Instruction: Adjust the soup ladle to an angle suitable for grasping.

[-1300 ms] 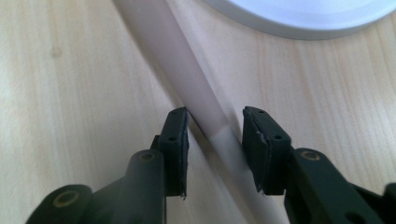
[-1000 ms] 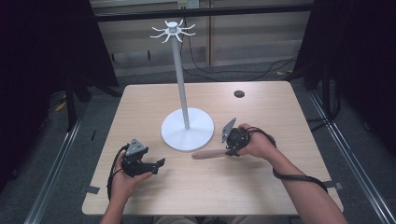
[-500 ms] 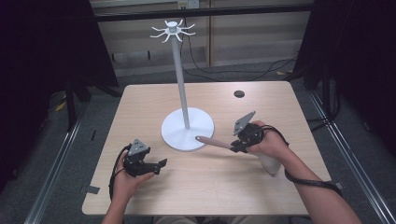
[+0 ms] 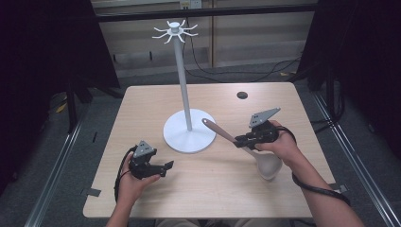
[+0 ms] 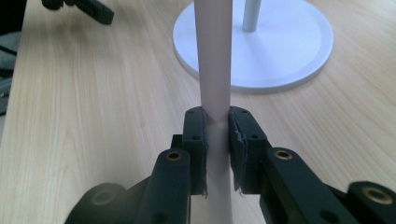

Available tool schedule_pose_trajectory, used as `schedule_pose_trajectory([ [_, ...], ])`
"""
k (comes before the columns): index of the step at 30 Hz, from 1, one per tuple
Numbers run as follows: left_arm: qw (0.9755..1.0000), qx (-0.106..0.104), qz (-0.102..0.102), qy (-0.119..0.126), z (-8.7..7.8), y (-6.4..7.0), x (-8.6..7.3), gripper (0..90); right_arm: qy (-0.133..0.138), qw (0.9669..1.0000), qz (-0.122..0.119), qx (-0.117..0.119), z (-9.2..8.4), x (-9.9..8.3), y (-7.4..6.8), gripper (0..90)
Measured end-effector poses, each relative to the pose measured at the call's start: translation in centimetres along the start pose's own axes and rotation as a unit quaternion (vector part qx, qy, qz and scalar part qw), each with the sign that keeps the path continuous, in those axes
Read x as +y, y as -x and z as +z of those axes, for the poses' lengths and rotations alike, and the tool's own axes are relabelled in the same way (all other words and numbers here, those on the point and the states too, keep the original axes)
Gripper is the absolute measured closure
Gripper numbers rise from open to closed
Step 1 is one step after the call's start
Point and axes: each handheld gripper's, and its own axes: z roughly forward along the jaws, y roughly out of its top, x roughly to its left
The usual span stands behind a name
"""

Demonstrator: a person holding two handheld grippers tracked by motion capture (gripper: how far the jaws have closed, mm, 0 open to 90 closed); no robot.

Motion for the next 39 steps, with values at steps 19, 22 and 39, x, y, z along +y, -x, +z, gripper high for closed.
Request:
schedule_pose_trajectory([
  [19, 0.9974, -0.058, -0.011, 0.041, 0.9, 2.6, 2.5, 14.2, 0.124, 0.9914, 0.028, 0.030, -1.7, 0.7, -0.8, 78.1],
  [22, 0.9959, -0.072, -0.006, 0.055, 0.9, 3.1, 3.1, 14.4, 0.143, 0.9887, 0.029, 0.035, -1.8, 1.0, -1.0, 78.2],
  [39, 0.9775, -0.156, 0.035, 0.138, 1.5, 7.3, 7.2, 26.0, 0.183, 0.9819, 0.010, 0.049, -0.2, 4.6, -2.9, 78.7],
])
